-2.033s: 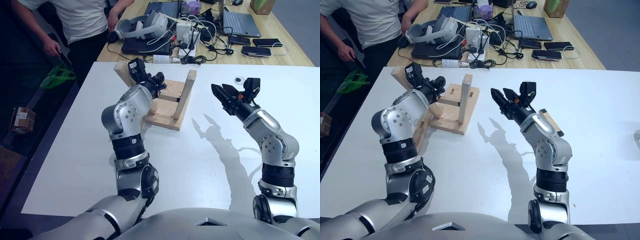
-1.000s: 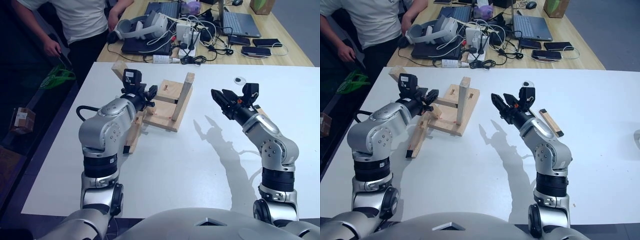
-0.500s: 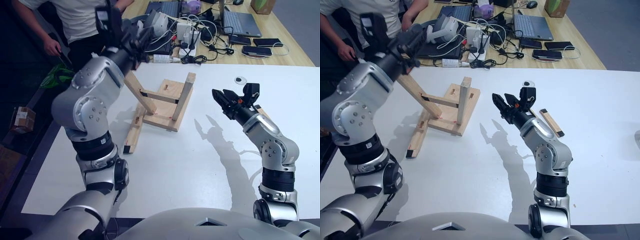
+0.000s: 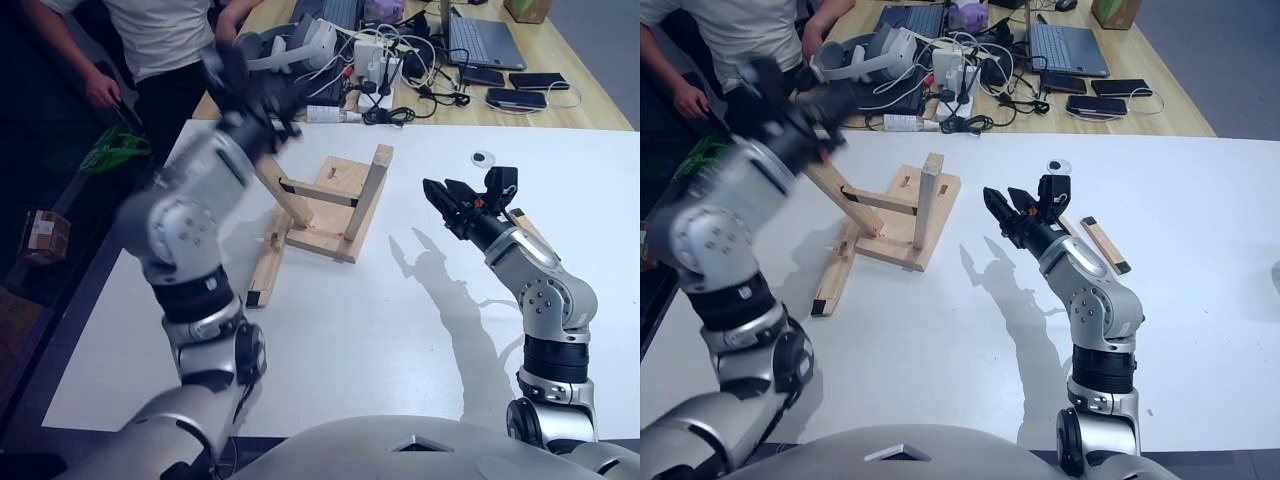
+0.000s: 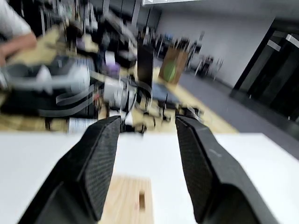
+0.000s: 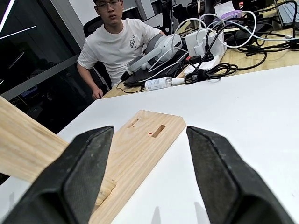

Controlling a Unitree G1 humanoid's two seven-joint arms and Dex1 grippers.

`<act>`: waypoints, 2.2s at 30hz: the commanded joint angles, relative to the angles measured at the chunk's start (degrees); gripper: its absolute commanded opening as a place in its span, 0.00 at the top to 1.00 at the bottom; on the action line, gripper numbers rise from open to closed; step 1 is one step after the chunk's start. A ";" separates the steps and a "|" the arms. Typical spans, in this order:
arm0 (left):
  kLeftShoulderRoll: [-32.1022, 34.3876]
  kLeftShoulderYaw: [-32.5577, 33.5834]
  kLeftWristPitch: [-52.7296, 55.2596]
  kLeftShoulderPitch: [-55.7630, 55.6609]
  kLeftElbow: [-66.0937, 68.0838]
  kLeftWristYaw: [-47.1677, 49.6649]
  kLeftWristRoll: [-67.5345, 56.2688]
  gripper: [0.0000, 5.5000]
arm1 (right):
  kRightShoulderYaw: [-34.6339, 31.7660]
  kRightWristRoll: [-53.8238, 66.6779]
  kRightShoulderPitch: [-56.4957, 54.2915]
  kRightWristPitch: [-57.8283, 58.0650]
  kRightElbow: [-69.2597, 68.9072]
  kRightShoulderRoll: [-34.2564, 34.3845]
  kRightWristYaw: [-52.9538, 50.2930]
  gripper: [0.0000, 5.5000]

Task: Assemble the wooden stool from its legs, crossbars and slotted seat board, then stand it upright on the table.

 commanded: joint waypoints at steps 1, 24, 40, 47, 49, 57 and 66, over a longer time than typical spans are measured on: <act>10.56 0.90 -4.57 -4.67 4.02 -0.31 5.46 0.61 | 0.08 -0.15 0.32 0.18 -0.39 0.14 -0.38 0.46; 7.09 0.34 -3.47 7.82 5.21 -4.58 1.40 0.61 | 0.12 -0.05 0.17 0.46 -0.34 -0.11 -0.35 0.46; 0.19 -23.62 -3.87 24.18 8.24 -0.88 19.64 0.61 | 2.90 -0.63 2.62 0.96 -2.76 2.17 -2.61 0.46; 1.11 -15.20 2.71 25.74 5.78 5.79 23.10 0.61 | 0.65 -3.81 1.78 -0.79 -0.46 1.67 -6.06 0.46; 0.77 -10.10 3.18 25.63 4.71 9.18 24.13 0.61 | -1.60 -7.20 0.86 -2.53 2.27 1.01 -10.09 0.46; -4.34 -6.07 4.19 22.21 1.02 15.81 26.57 0.61 | -2.57 -16.20 0.38 -2.96 1.57 3.82 -22.17 0.46; -16.50 -20.84 25.10 16.84 -5.04 5.79 14.39 0.61 | 8.17 0.43 -1.56 11.38 -11.57 7.36 -7.76 0.46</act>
